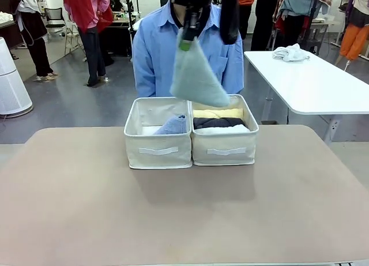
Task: Sort the towels based on their folding style.
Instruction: Pick up another triangle-folded towel from the table and place it in the left Fabric basket.
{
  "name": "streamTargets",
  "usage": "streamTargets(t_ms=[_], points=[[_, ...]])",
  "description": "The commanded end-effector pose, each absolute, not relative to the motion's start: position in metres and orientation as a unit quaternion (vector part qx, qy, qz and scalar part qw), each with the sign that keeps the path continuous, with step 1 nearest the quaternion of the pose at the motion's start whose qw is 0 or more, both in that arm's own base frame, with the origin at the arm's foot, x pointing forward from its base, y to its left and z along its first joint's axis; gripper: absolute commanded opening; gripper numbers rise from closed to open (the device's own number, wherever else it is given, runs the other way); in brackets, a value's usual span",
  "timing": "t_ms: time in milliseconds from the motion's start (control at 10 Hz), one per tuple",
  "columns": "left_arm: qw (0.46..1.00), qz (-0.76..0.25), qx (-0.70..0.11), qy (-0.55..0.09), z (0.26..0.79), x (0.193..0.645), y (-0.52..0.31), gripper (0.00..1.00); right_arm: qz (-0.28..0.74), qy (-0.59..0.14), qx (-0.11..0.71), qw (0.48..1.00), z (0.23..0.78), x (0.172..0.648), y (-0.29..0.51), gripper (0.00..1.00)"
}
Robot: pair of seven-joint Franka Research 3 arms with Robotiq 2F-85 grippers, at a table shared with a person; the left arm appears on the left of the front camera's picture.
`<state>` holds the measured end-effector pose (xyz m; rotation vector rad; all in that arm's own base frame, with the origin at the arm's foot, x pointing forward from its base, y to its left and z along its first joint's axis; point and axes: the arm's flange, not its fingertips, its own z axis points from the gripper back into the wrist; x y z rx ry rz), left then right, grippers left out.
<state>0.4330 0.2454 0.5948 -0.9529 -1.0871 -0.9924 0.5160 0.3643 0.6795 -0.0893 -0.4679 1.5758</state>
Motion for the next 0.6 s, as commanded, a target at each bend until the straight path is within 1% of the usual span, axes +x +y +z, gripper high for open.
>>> streamTargets(t_ms=[0,200,500], points=[[0.637,-0.436,-0.418,-0.479,0.596,0.431,0.246,1.00,0.704,-0.205,-0.047,0.678,0.692,0.539,0.397,0.15],[0.637,-0.436,-0.418,-0.479,0.596,0.431,0.246,1.00,0.711,-0.205,-0.048,0.671,0.684,0.546,0.423,0.15],[0.637,-0.436,-0.418,-0.479,0.596,0.431,0.246,1.00,0.713,-0.213,-0.013,0.668,0.672,0.556,0.438,0.15]])
